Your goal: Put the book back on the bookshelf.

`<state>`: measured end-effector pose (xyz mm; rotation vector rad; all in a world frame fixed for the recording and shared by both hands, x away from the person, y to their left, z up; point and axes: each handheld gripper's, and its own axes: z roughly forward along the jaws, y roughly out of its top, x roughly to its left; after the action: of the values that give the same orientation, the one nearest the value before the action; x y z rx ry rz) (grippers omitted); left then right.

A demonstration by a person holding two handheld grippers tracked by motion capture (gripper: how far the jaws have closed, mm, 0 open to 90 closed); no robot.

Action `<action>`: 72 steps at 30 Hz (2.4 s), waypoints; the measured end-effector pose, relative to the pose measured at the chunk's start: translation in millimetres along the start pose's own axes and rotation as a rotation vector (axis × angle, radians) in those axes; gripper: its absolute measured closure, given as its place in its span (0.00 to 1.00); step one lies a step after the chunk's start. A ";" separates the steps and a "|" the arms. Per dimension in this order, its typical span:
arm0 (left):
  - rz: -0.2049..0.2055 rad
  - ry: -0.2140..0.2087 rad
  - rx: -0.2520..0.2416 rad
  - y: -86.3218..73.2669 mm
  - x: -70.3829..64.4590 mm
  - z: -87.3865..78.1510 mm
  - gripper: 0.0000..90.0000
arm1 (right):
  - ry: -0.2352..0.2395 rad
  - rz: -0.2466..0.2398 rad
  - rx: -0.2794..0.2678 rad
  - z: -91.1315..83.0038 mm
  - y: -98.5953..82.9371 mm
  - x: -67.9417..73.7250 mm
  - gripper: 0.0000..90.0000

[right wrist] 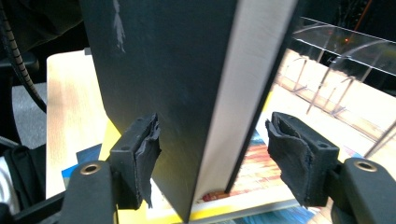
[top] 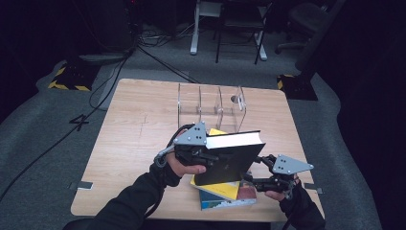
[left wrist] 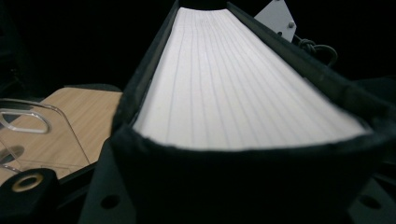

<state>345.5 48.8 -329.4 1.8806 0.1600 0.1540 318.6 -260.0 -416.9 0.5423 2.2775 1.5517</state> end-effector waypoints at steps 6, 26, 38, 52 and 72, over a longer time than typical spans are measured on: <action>0.000 0.062 0.007 6.4 5.6 -5.4 0.58 | -0.028 0.040 0.000 -3.3 -4.6 -7.7 0.39; -0.050 0.349 0.008 8.7 47.7 -48.9 0.59 | -0.062 0.104 0.013 -2.6 -14.7 -19.6 0.40; -0.135 0.563 0.020 1.1 76.5 -59.5 0.59 | -0.092 0.111 0.043 -0.1 -20.7 -23.9 0.40; -0.205 0.756 0.040 3.6 95.7 -40.4 0.59 | -0.093 0.109 0.053 3.0 -23.1 -24.4 0.41; -0.354 0.990 0.027 0.4 132.1 5.9 0.59 | -0.059 0.092 0.085 16.1 -25.3 -17.5 0.41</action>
<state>476.3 67.9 -327.3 1.6196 1.1559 0.8277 338.3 -263.9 -445.2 0.7153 2.3116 1.4643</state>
